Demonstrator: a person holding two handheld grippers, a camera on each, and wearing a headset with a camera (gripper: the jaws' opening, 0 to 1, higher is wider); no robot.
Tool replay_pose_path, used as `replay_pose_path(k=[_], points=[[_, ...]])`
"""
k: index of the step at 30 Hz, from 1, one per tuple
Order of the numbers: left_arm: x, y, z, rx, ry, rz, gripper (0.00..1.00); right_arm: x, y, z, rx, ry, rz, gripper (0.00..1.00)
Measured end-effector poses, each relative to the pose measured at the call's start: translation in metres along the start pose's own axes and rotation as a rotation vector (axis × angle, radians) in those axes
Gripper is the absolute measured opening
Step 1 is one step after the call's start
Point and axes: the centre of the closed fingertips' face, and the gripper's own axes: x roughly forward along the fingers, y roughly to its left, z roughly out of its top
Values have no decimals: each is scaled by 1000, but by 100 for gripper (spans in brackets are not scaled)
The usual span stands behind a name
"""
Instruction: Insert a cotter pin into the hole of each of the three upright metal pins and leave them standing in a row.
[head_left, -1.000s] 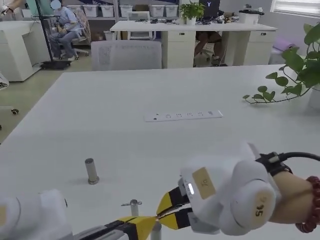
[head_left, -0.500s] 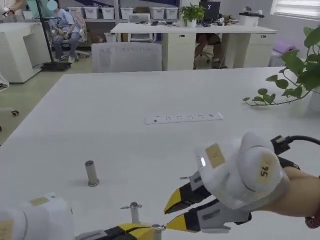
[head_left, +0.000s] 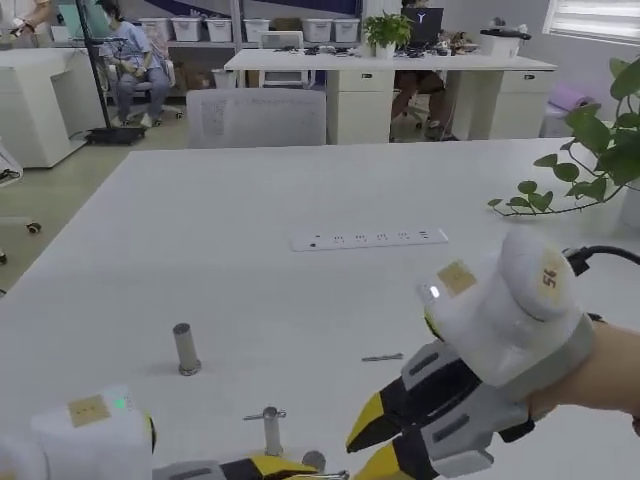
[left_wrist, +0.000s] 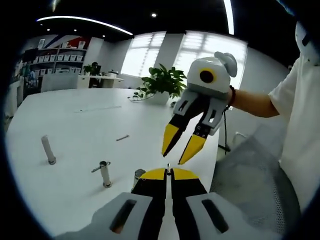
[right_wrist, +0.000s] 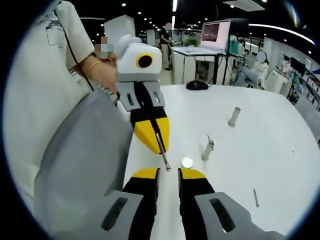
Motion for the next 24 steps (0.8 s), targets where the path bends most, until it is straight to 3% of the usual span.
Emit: replay_pose_path(k=[10, 14, 24], points=[[-1, -22, 0, 82, 16, -119, 0, -2, 17, -8, 53, -8, 103, 16], [0, -28, -2, 115, 31, -142, 0, -2, 27, -8, 85, -20, 159, 15], [-1, -41, 1, 144, 33, -197, 0, 0, 39, -7, 84, -33, 210, 12]])
